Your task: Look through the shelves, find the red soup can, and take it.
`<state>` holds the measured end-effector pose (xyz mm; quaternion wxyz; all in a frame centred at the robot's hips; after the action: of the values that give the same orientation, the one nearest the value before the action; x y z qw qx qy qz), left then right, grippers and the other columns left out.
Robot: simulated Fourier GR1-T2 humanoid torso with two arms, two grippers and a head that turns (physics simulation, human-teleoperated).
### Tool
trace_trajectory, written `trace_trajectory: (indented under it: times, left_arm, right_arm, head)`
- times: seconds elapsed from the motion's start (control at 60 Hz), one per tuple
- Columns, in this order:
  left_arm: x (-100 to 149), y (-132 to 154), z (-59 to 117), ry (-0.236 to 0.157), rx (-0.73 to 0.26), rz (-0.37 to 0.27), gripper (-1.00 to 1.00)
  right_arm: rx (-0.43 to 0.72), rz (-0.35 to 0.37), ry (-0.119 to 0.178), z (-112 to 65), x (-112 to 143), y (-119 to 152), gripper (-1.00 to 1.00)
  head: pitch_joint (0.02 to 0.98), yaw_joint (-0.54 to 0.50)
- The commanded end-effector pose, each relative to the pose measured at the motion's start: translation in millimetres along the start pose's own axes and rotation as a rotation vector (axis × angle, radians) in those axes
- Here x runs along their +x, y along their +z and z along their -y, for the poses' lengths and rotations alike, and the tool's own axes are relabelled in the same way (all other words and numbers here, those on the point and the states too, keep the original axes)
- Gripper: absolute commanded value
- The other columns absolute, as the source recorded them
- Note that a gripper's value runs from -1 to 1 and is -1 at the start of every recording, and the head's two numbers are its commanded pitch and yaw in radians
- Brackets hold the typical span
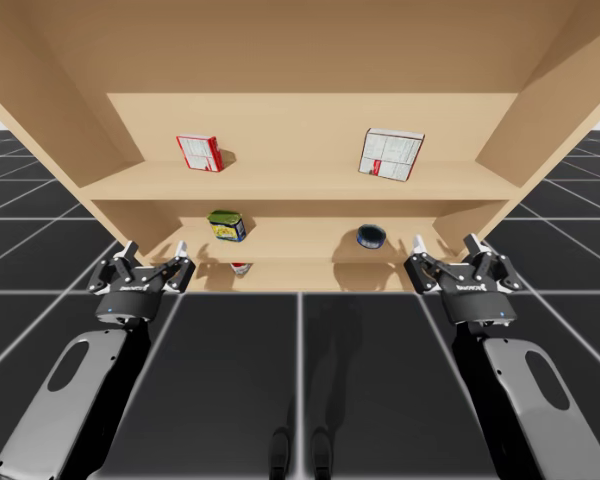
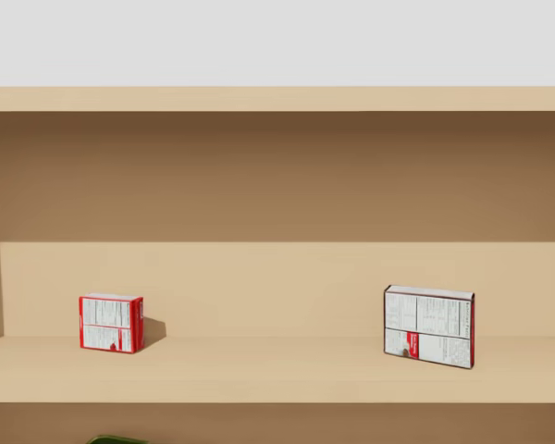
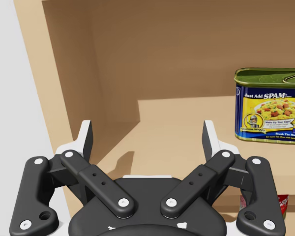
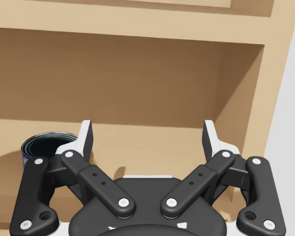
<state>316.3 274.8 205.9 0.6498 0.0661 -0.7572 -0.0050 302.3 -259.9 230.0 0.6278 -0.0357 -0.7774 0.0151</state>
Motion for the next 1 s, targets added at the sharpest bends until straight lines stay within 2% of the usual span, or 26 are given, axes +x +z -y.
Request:
trace_trajectory:
  times: [0.017,0.183,0.267,0.467,0.583,0.717,0.867,1.0]
  left_arm:
    - [-0.5,-0.5,0.6,-0.005,-0.002,0.004,-1.0]
    - [-0.8,0.0,1.0,-0.007,-0.003,0.005,-1.0]
    - [-0.8,0.3,1.2,-0.007,-0.003,0.005,-1.0]
    - [-1.1,-0.1,0.4,-0.011,0.0,0.004,-1.0]
    - [-1.1,-0.3,-0.1,-0.015,0.001,0.003,-1.0]
    - [-1.5,-1.0,-1.9,-0.017,0.006,0.003,-1.0]
    - [-0.6,-0.5,-1.6,-0.015,0.003,0.003,-1.0]
    - [-0.8,-0.5,-0.6,-0.014,-0.001,0.003,-1.0]
  right_arm:
    - [-0.028,-0.015,-0.005,-0.6,-0.1,2.8,-1.0]
    - [0.01,-0.024,-0.005,0.2,1.7,1.7,-1.0]
    - [0.002,-0.02,-0.013,2.1,2.5,1.9,-1.0]
    - [-0.002,-0.016,-0.01,2.8,2.3,1.6,-1.0]
    - [0.0,-0.018,-0.003,2.9,1.5,1.0,-1.0]
    - [-0.006,-0.015,0.003,3.9,1.2,0.7,-1.0]
    - [-0.008,-0.016,0.008,3.2,1.3,0.9,-1.0]
    - [-0.009,-0.019,0.012,2.0,0.3,0.3,-1.0]
  head:
    - [0.081,0.0]
    - [0.123,0.0]
    - [0.195,0.01]
    - [0.334,0.03]
    - [0.473,0.07]
    - [0.586,0.13]
    - [0.664,0.2]
    - [0.691,0.24]
